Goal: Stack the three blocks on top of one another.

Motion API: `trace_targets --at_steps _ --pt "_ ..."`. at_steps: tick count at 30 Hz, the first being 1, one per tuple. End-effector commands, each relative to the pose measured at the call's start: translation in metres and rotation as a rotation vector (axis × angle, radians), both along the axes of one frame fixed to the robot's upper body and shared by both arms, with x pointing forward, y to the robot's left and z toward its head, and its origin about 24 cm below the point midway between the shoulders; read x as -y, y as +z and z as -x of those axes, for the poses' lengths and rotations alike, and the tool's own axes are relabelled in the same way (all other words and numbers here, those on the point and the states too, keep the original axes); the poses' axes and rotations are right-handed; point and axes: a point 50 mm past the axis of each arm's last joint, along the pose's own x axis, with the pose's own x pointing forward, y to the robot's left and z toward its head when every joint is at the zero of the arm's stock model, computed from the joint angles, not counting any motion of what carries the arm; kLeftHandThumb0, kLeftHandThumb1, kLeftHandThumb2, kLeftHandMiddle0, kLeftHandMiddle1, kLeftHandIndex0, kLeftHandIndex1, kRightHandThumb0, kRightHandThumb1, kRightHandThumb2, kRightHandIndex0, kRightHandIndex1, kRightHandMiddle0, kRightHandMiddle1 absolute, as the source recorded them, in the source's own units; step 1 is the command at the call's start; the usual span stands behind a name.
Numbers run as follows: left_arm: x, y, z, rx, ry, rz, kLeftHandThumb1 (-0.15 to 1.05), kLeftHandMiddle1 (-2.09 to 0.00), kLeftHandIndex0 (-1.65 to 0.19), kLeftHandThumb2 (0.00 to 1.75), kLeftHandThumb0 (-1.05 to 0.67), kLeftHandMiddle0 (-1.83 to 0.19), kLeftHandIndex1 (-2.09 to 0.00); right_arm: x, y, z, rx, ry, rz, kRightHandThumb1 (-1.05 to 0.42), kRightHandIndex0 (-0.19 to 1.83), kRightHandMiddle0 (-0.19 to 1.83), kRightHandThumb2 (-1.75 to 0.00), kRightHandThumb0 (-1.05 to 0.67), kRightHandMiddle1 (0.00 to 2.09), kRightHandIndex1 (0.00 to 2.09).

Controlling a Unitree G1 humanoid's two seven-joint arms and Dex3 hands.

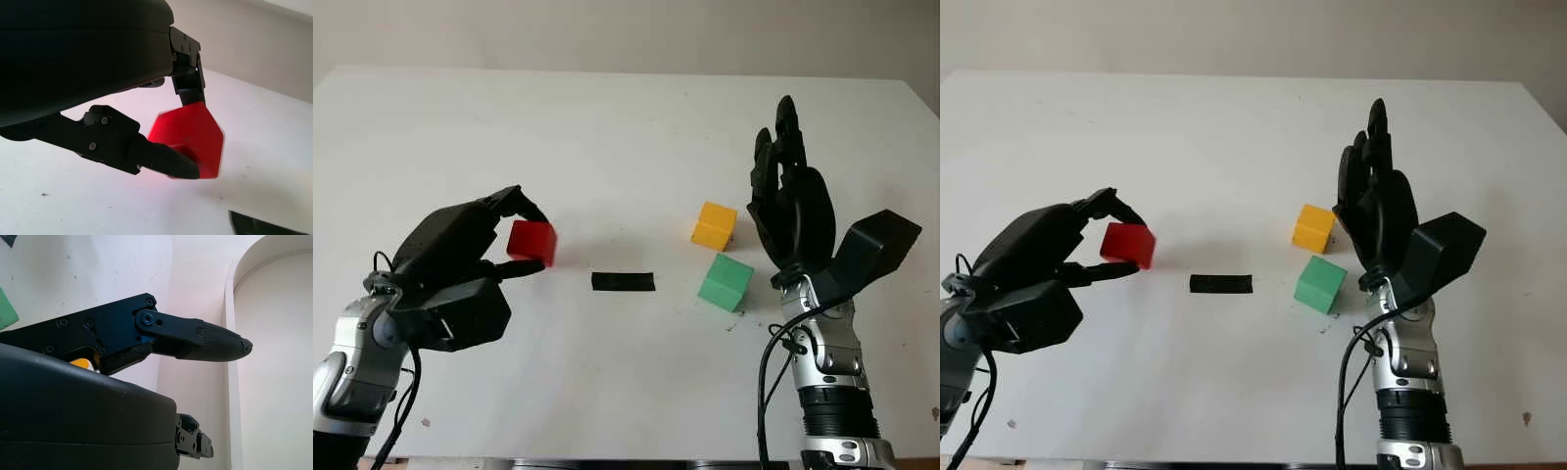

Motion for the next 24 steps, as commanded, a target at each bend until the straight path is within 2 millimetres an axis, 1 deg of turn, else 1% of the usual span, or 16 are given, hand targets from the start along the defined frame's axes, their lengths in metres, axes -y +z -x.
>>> trace_targets --at_steps 1,3,5,7,9,10,11,12,13,18,21,24 --pt "0.003 0.023 -0.002 0.053 -0.045 -0.039 1.05 -0.06 -0.15 0.19 -0.33 -0.26 -1.39 -0.002 0.004 -0.001 0.026 0.003 -0.001 -1.05 -0.19 -0.19 -0.61 -0.72 0.00 0.00" --pt "0.007 0.036 -0.006 0.060 -0.080 -0.113 1.05 -0.06 -0.18 0.16 -0.32 -0.27 -1.35 -0.002 0.004 -0.001 0.024 0.004 -0.003 -1.05 -0.19 -0.19 -0.61 -0.71 0.00 0.00" --pt "0.012 0.051 -0.012 0.054 -0.112 -0.209 1.05 -0.06 -0.26 0.11 -0.32 -0.28 -1.25 -0.002 0.003 -0.001 0.025 0.005 -0.004 -1.05 -0.19 -0.19 -0.62 -0.71 0.00 0.00" --pt "0.018 0.060 -0.016 0.043 -0.146 -0.265 1.04 -0.06 -0.31 0.09 -0.32 -0.30 -1.22 -0.002 0.003 -0.001 0.027 0.004 -0.004 -1.05 -0.19 -0.19 -0.62 -0.71 0.00 0.00" --pt "0.024 0.066 -0.020 0.042 -0.184 -0.298 1.04 -0.06 -0.35 0.08 -0.32 -0.31 -1.22 -0.003 0.003 -0.002 0.028 0.001 -0.003 -1.05 -0.19 -0.19 -0.62 -0.71 0.00 0.00" --pt "0.030 0.069 -0.023 0.039 -0.212 -0.317 1.03 -0.07 -0.38 0.07 -0.34 -0.33 -1.21 -0.003 0.003 -0.002 0.027 0.002 -0.005 -1.05 -0.19 -0.19 -0.62 -0.71 0.00 0.00" --pt "0.036 0.071 -0.025 0.038 -0.233 -0.326 1.03 -0.07 -0.41 0.06 -0.34 -0.35 -1.16 -0.004 0.003 -0.002 0.026 0.001 -0.006 -1.05 -0.19 -0.19 -0.62 -0.71 0.00 0.00" --pt "0.041 0.072 -0.027 0.041 -0.257 -0.328 1.01 -0.06 -0.47 0.06 -0.33 -0.37 -1.06 -0.004 0.003 -0.002 0.026 0.000 -0.006 -1.05 -0.19 -0.19 -0.62 -0.72 0.00 0.00" --pt "0.046 0.072 -0.029 0.041 -0.277 -0.324 1.00 -0.05 -0.51 0.05 -0.32 -0.37 -1.00 -0.004 0.003 -0.002 0.027 0.000 -0.007 -1.05 -0.19 -0.19 -0.62 -0.72 0.00 0.00" --pt "0.066 0.063 -0.034 0.051 -0.348 -0.280 1.02 -0.05 -0.44 0.06 -0.31 -0.34 -1.23 -0.005 0.002 -0.002 0.029 -0.004 -0.001 -1.05 -0.19 -0.19 -0.61 -0.73 0.00 0.00" --pt "0.075 0.054 -0.037 0.070 -0.378 -0.196 1.02 -0.06 -0.41 0.05 -0.34 -0.35 -1.33 -0.005 0.002 -0.002 0.029 -0.008 -0.006 -1.05 -0.19 -0.19 -0.60 -0.73 0.00 0.00" --pt "0.083 0.046 -0.039 0.049 -0.386 -0.122 1.03 -0.04 -0.36 0.05 -0.35 -0.32 -1.40 -0.005 0.002 -0.001 0.028 -0.007 -0.006 -1.05 -0.19 -0.19 -0.60 -0.72 0.00 0.00"
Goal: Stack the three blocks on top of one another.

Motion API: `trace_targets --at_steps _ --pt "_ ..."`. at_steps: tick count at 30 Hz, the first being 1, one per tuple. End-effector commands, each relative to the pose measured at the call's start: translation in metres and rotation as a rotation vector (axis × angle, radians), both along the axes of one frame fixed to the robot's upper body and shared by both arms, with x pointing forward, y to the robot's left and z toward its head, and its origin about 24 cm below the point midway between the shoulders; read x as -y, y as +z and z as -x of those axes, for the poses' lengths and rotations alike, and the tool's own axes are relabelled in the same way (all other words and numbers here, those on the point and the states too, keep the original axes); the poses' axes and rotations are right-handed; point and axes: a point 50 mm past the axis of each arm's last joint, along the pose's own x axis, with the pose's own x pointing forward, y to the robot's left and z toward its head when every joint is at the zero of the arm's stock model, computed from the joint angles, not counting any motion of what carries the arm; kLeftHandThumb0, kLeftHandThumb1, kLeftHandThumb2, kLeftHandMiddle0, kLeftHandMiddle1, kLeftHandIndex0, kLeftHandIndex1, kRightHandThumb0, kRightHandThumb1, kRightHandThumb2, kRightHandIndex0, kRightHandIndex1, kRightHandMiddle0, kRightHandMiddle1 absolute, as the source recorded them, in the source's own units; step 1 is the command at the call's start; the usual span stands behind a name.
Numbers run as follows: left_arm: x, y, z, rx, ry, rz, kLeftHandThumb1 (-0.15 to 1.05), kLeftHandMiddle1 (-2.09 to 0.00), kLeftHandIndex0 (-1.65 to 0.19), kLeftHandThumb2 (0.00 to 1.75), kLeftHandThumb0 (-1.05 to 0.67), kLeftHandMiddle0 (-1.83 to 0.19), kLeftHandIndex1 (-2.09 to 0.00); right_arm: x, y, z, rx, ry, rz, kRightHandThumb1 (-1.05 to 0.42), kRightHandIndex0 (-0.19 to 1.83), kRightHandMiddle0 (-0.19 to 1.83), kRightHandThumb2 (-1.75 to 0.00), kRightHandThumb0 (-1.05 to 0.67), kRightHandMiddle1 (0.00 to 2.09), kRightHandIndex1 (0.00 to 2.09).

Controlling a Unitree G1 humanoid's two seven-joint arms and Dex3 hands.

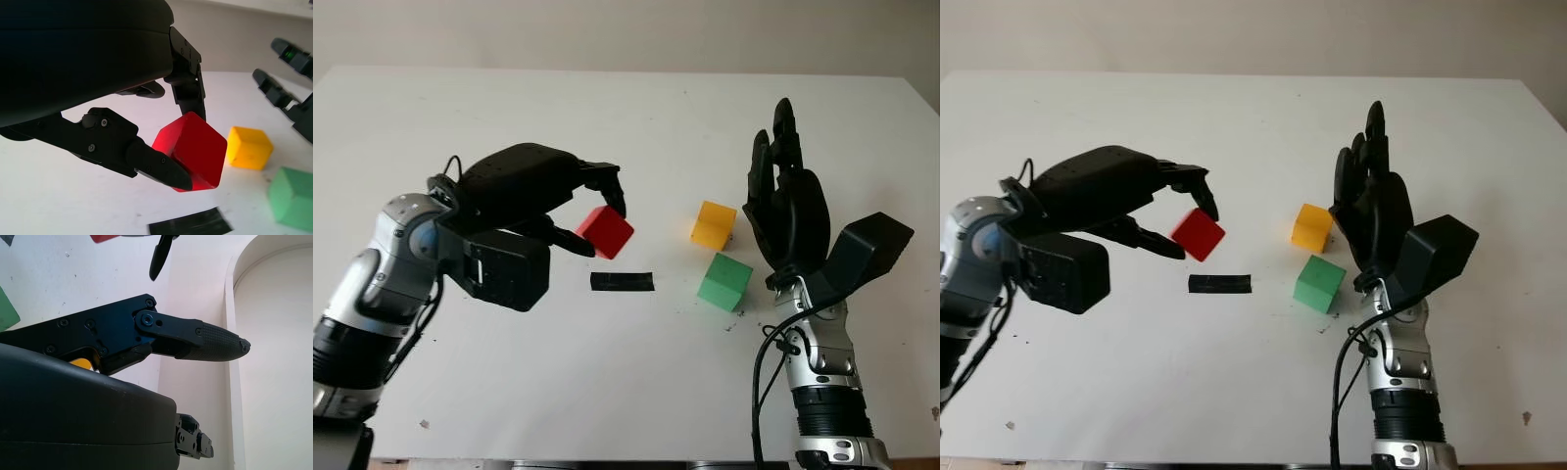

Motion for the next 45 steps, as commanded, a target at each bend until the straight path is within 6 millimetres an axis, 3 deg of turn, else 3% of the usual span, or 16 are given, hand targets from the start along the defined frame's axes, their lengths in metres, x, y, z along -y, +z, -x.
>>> trace_targets --at_steps 1,11,16,27,45 --pt "0.005 -0.004 0.000 -0.023 -0.012 0.060 1.03 -0.04 -0.35 0.05 -0.35 -0.31 -1.42 -0.001 0.005 0.000 0.028 0.001 0.004 -1.05 -0.19 -0.19 -0.60 -0.72 0.00 0.00" --pt "0.012 -0.051 0.011 -0.128 0.056 0.223 1.04 -0.02 -0.28 0.05 -0.34 -0.28 -1.51 -0.001 0.004 0.000 0.025 0.002 0.002 -1.05 -0.19 -0.19 -0.59 -0.73 0.00 0.00" --pt "0.012 -0.060 0.020 -0.148 0.156 0.208 1.05 -0.04 -0.28 0.09 -0.32 -0.29 -1.48 -0.001 0.004 0.000 0.023 0.003 -0.001 -1.05 -0.19 -0.19 -0.59 -0.73 0.00 0.00" --pt "0.012 -0.086 0.032 -0.163 0.234 0.187 1.05 -0.06 -0.33 0.09 -0.33 -0.33 -1.70 -0.001 0.005 0.000 0.023 0.002 0.001 -1.05 -0.19 -0.19 -0.57 -0.73 0.00 0.00" --pt "0.012 -0.089 0.028 -0.146 0.288 0.154 1.03 -0.04 -0.30 0.05 -0.33 -0.30 -1.66 0.000 0.007 -0.002 0.026 0.008 0.002 -1.05 -0.19 -0.19 -0.56 -0.73 0.00 0.00"
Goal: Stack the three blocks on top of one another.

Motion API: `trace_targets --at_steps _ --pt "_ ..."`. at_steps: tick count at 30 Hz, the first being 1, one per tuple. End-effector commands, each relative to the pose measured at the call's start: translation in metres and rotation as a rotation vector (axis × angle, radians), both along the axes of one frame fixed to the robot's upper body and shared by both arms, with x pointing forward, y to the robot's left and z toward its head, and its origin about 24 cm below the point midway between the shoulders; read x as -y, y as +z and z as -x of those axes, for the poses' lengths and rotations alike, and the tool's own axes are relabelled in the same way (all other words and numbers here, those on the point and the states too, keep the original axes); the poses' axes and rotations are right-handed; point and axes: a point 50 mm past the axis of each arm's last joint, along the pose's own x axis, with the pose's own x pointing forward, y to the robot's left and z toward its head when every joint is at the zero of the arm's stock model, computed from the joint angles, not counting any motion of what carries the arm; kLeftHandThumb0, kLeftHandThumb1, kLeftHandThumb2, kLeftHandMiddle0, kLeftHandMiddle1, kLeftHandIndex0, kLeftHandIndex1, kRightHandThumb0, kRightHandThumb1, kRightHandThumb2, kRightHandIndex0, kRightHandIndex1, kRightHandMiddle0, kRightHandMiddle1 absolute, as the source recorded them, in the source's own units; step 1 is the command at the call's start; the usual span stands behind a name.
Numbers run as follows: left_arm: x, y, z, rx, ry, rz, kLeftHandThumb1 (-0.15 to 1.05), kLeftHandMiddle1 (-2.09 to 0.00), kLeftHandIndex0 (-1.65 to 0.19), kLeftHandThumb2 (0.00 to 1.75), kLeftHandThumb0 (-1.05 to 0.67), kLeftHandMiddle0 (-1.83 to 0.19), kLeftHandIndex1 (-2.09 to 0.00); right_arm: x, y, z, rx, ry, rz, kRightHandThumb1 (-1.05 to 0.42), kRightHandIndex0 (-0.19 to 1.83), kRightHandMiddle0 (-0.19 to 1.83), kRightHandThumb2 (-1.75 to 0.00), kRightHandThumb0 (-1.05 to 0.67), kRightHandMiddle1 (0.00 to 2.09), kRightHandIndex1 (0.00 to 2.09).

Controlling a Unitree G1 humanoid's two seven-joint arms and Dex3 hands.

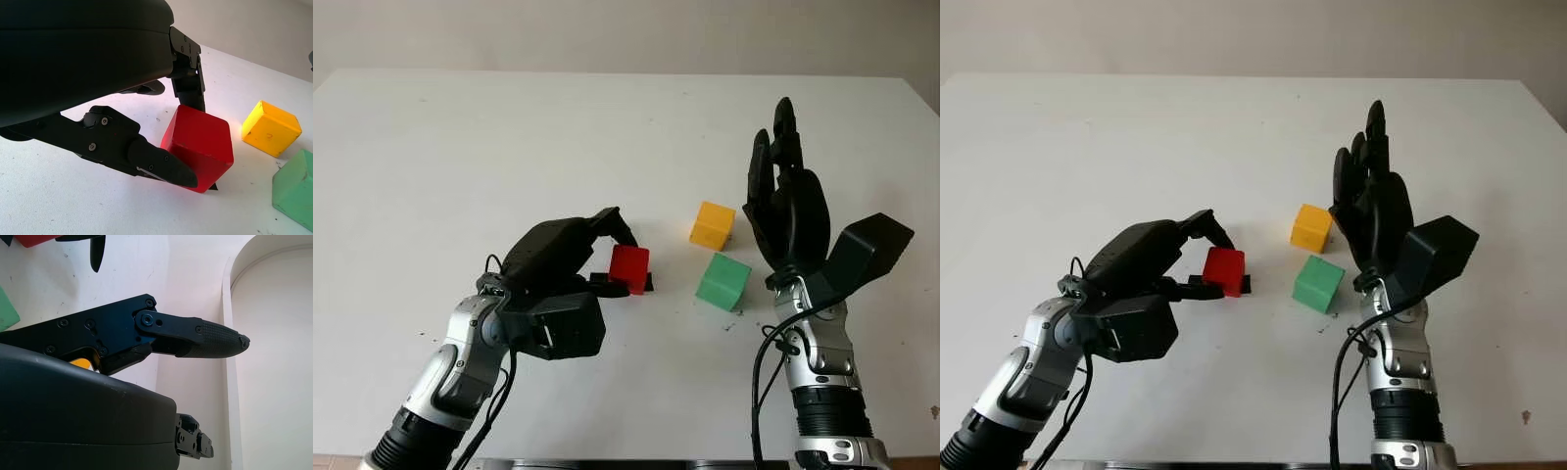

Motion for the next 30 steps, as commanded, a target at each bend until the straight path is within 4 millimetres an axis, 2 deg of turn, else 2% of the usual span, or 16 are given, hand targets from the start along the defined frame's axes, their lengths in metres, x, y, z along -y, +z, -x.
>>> trace_targets --at_steps 1,5,7,9,10,13,26,30 --pt "-0.0006 -0.0047 0.0000 -0.015 0.011 -0.011 1.03 -0.04 -0.30 0.05 -0.33 -0.30 -1.65 -0.0002 0.0068 -0.0018 0.023 0.007 0.003 -1.05 -0.19 -0.19 -0.56 -0.73 0.00 0.00" --pt "-0.0012 -0.0039 0.0001 -0.007 0.017 -0.015 1.01 -0.04 -0.31 0.05 -0.33 -0.28 -1.62 -0.0003 0.0063 -0.0015 0.024 0.008 0.007 -1.05 -0.19 -0.19 -0.56 -0.74 0.00 0.00" --pt "-0.0017 -0.0032 0.0002 -0.016 0.018 -0.018 1.00 -0.02 -0.23 0.05 -0.40 -0.23 -1.55 -0.0003 0.0060 -0.0015 0.023 0.009 0.005 -1.05 -0.19 -0.19 -0.56 -0.73 0.00 0.00" --pt "-0.0024 -0.0027 0.0004 -0.021 0.021 -0.030 1.00 -0.01 -0.16 0.05 -0.47 -0.19 -1.42 -0.0002 0.0059 -0.0014 0.020 0.010 0.006 -1.05 -0.19 -0.19 -0.56 -0.73 0.00 0.00" --pt "-0.0028 -0.0025 0.0007 -0.023 0.022 -0.035 1.00 -0.02 -0.13 0.05 -0.51 -0.17 -1.27 -0.0001 0.0057 -0.0013 0.020 0.010 0.009 -1.05 -0.19 -0.19 -0.56 -0.73 0.00 0.00" --pt "-0.0043 -0.0021 0.0015 -0.025 0.023 -0.043 1.00 -0.03 -0.10 0.05 -0.56 -0.12 -1.04 0.0003 0.0052 -0.0016 0.016 0.008 0.009 -1.05 -0.19 -0.19 -0.56 -0.74 0.00 0.00" --pt "-0.0090 0.0000 0.0063 -0.027 0.013 -0.070 1.03 -0.04 -0.02 0.06 -0.57 -0.05 -0.67 0.0004 0.0053 -0.0009 0.011 0.009 0.013 -1.05 -0.19 -0.19 -0.55 -0.74 0.00 0.00" --pt "-0.0091 0.0004 0.0077 -0.046 0.000 -0.062 1.04 -0.03 0.03 0.07 -0.61 0.04 -0.30 0.0008 0.0049 -0.0005 0.011 0.008 0.014 -1.05 -0.19 -0.19 -0.55 -0.74 0.00 0.00"
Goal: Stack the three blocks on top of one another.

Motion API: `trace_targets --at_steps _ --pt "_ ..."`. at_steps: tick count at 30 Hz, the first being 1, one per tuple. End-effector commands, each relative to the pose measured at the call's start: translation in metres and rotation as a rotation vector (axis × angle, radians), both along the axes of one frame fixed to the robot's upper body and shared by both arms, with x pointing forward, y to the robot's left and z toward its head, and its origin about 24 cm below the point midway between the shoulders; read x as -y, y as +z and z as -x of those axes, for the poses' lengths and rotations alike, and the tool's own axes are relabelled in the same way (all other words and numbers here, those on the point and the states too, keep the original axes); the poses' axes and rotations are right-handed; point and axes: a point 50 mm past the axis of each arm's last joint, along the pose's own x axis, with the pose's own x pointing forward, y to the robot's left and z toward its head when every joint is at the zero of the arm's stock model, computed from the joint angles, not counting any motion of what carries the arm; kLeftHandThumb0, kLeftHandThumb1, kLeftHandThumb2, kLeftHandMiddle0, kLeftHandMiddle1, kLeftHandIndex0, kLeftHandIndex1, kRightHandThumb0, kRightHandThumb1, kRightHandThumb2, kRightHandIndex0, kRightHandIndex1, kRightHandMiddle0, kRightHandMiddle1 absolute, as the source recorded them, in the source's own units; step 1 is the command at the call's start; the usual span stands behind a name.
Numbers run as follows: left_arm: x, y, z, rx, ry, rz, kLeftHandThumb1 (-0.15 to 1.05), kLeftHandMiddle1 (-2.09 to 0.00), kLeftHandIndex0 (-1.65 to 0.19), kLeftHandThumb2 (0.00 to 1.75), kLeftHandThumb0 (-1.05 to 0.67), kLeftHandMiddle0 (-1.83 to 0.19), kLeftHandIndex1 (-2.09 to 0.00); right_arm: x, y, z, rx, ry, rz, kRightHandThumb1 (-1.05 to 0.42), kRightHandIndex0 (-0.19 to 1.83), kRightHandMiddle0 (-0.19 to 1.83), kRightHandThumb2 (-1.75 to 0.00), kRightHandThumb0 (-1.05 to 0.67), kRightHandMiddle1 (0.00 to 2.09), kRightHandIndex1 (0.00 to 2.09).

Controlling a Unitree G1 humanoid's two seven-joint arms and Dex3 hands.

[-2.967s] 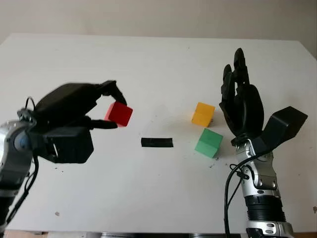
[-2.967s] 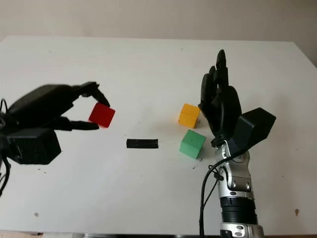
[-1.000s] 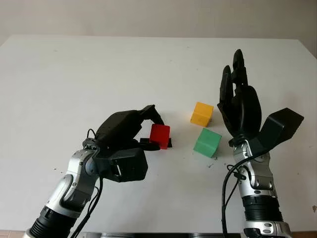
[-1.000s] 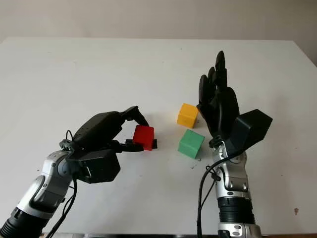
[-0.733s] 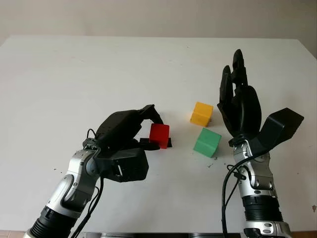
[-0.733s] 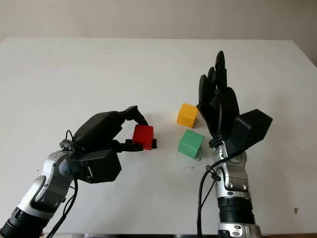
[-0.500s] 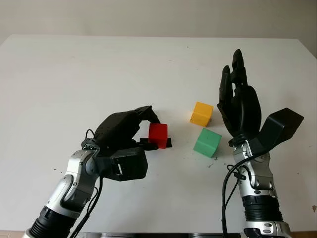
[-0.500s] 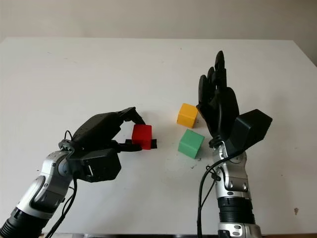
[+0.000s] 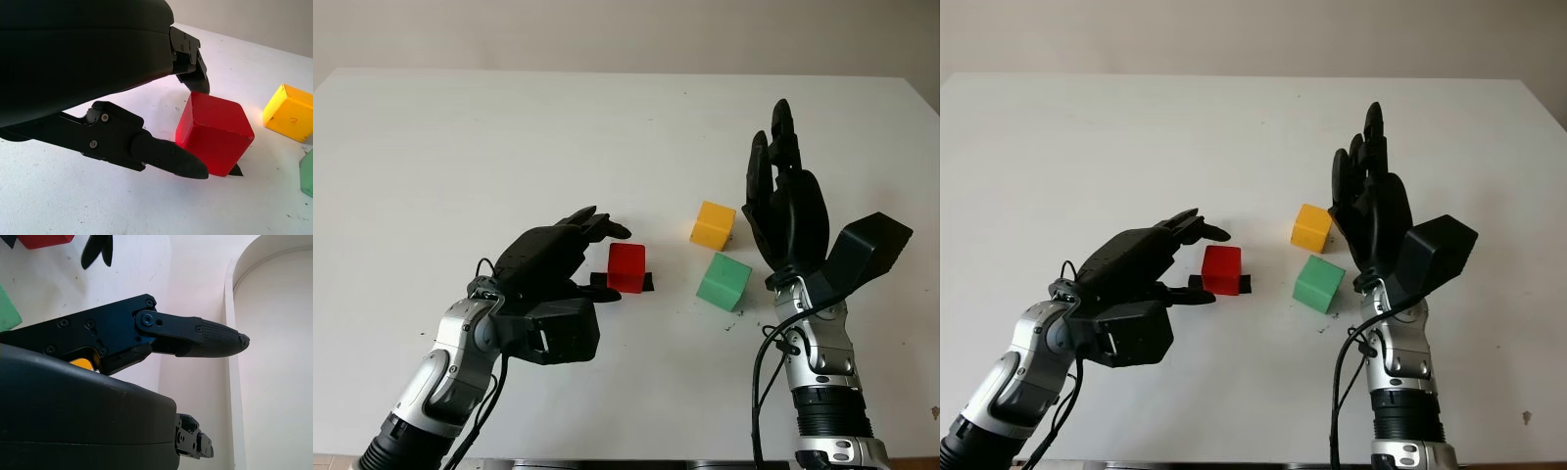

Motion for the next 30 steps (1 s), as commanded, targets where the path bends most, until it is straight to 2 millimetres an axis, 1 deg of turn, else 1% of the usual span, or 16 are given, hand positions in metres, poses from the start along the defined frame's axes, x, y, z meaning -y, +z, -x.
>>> trace_targets --at_steps 1,4,5,7,9,10,12,15,17,19,21,23,25,27,28,30 --pt "0.000 0.003 0.003 -0.006 -0.009 0.012 1.04 -0.03 0.06 0.07 -0.62 0.07 -0.23 0.001 0.006 0.000 0.021 0.001 0.013 -1.05 -0.19 -0.19 -0.55 -0.74 0.00 0.00" --pt "-0.002 0.006 0.005 -0.038 -0.015 0.064 1.01 0.00 0.17 0.05 -0.67 0.17 -0.05 0.001 0.006 0.000 0.023 0.004 0.013 -1.05 -0.19 -0.19 -0.55 -0.74 0.00 0.00" --pt "-0.004 0.009 0.006 -0.049 -0.018 0.098 1.02 0.00 0.18 0.07 -0.73 0.18 -0.02 0.002 0.006 0.000 0.025 0.005 0.011 -1.05 -0.19 -0.19 -0.55 -0.74 0.00 0.00" --pt "-0.012 0.014 0.006 -0.045 -0.015 0.240 1.04 0.00 0.19 0.17 -0.83 0.19 -0.01 0.002 0.007 0.000 0.022 0.004 0.019 -1.05 -0.19 -0.19 -0.54 -0.74 0.00 0.00" --pt "-0.020 0.018 0.006 -0.026 0.000 0.371 1.05 0.00 0.19 0.39 -0.82 0.19 0.00 0.003 0.008 -0.001 0.023 0.005 0.031 -1.05 -0.19 -0.19 -0.54 -0.74 0.00 0.00" --pt "-0.025 0.020 0.005 -0.017 0.013 0.446 1.05 0.00 0.19 0.46 -0.81 0.19 0.00 0.004 0.009 -0.001 0.027 0.006 0.037 -1.05 -0.19 -0.19 -0.54 -0.74 0.00 0.00" --pt "-0.034 0.025 0.002 0.012 0.044 0.596 1.05 0.00 0.19 0.57 -0.82 0.19 0.00 0.006 0.012 -0.001 0.039 0.006 0.054 -1.05 -0.19 -0.19 -0.52 -0.73 0.00 0.00" --pt "-0.046 0.033 -0.004 0.081 0.094 0.788 1.05 0.00 0.19 0.64 -0.81 0.19 0.00 0.012 0.020 -0.004 0.054 -0.004 0.090 -1.05 -0.19 -0.19 -0.48 -0.76 0.00 0.00" --pt "-0.057 0.036 -0.007 0.110 0.142 0.968 1.05 0.00 0.19 0.61 -0.81 0.19 0.00 0.021 0.034 -0.008 0.099 -0.012 0.148 -1.05 -0.19 -0.17 -0.43 -0.78 0.01 0.00" --pt "-0.064 0.037 -0.009 0.117 0.155 1.081 1.05 0.00 0.19 0.58 -0.80 0.19 0.00 0.029 0.046 -0.012 0.133 0.001 0.184 -1.05 -0.19 -0.15 -0.37 -0.78 0.03 0.01" --pt "-0.069 0.037 -0.011 0.120 0.159 1.139 1.05 0.00 0.19 0.60 -0.81 0.19 0.00 0.036 0.057 -0.016 0.156 0.031 0.196 -1.05 -0.19 -0.16 -0.30 -0.79 0.03 0.00" --pt "-0.075 0.037 -0.013 0.126 0.166 1.188 1.05 0.00 0.19 0.61 -0.81 0.19 0.00 0.044 0.069 -0.022 0.189 0.054 0.235 -1.02 -0.19 -0.17 -0.16 -0.75 0.04 0.00" --pt "-0.081 0.035 -0.016 0.122 0.179 1.221 1.05 0.00 0.19 0.63 -0.80 0.19 0.00 0.055 0.083 -0.029 0.199 0.048 0.321 -0.93 -0.19 -0.12 -0.07 -0.72 0.06 0.00" --pt "-0.087 0.029 -0.017 0.107 0.208 1.240 1.05 0.00 0.19 0.64 -0.80 0.19 0.00 0.064 0.099 -0.034 0.194 0.042 0.466 -0.86 -0.16 -0.08 -0.04 -0.70 0.08 0.02" --pt "-0.088 0.025 -0.018 0.098 0.220 1.247 1.05 0.00 0.19 0.64 -0.79 0.19 0.00 0.068 0.107 -0.036 0.188 0.043 0.553 -0.83 -0.10 0.00 -0.03 -0.69 0.12 0.05" --pt "-0.089 0.021 -0.018 0.087 0.235 1.252 1.05 0.00 0.19 0.65 -0.79 0.19 0.00 0.072 0.118 -0.038 0.180 0.039 0.675 -0.80 -0.07 0.05 -0.02 -0.69 0.15 0.07"
